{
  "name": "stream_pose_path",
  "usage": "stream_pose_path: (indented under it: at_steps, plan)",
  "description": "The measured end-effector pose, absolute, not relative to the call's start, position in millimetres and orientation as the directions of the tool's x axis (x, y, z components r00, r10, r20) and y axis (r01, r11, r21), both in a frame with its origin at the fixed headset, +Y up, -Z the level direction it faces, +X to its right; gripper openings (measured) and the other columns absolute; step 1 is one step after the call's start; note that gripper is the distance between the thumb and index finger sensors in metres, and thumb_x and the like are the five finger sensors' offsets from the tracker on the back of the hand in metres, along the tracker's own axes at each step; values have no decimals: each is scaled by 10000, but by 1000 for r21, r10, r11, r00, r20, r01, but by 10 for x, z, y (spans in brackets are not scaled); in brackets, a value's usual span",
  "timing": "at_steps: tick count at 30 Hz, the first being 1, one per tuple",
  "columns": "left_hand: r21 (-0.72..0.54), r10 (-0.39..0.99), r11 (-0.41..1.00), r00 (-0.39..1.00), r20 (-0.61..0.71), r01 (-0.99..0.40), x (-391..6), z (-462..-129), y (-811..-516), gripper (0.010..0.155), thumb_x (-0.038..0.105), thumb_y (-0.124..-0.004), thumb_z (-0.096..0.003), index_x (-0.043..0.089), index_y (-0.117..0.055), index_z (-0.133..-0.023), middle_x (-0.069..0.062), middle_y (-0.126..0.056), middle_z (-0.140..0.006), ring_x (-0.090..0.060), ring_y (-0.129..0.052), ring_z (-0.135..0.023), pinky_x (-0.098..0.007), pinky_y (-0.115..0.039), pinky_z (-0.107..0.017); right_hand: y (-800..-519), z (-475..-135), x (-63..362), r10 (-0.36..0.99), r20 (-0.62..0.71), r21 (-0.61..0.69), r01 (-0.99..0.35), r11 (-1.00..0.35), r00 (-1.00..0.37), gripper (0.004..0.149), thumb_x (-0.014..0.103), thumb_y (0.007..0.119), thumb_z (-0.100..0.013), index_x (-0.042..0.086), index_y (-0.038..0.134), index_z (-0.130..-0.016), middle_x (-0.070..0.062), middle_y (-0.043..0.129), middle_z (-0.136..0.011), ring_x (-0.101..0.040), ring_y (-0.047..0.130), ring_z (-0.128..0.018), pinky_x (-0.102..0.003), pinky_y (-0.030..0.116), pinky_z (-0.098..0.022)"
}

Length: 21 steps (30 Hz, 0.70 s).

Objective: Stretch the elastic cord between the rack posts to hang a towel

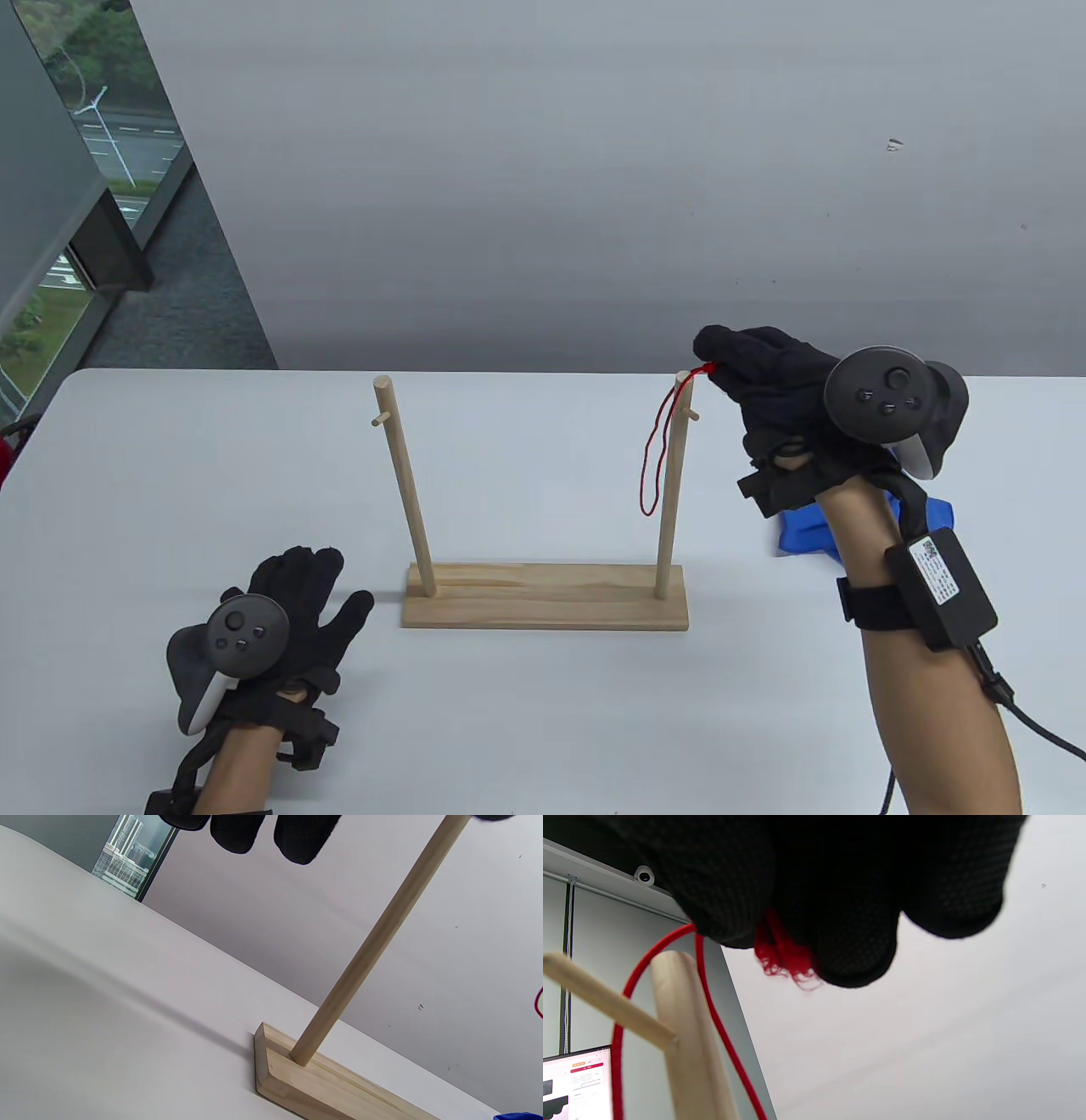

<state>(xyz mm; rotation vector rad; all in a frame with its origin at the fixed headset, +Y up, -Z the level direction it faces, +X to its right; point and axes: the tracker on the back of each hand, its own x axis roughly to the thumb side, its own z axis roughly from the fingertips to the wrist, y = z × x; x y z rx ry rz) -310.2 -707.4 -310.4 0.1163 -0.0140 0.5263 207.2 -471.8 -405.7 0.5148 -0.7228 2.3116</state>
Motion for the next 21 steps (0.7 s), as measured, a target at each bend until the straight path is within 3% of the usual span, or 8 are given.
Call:
stream_pose_path:
  at_steps: [14,21]
  plan:
    - [63,534,841,844,53,-537,-3041,-3115,-7121,905,876,-575,-397,282,-650,-1075,-110,-585,-1195,-457,-497,-1119,-745,-310,-706,-4985,-4044,2086,525,483,-210,-675,-707,-701,440,312,857,-399,219,855,-828,-66,950,-722,-267,1036,-527,-461,836,-360]
    - [52,587,804,805,86,-592,-2969,-3128,-7146,884,851,-621,-408,258,-661,-1062,-109,-624,-1173,-455,-548,-1100,-735,-366,-715,-5158,-3971,2175,568,445,-132,-678,-724,-693,722,516,815,-412,148,591,-991,-132,724,-940,-327,932,-705,-511,797,-441]
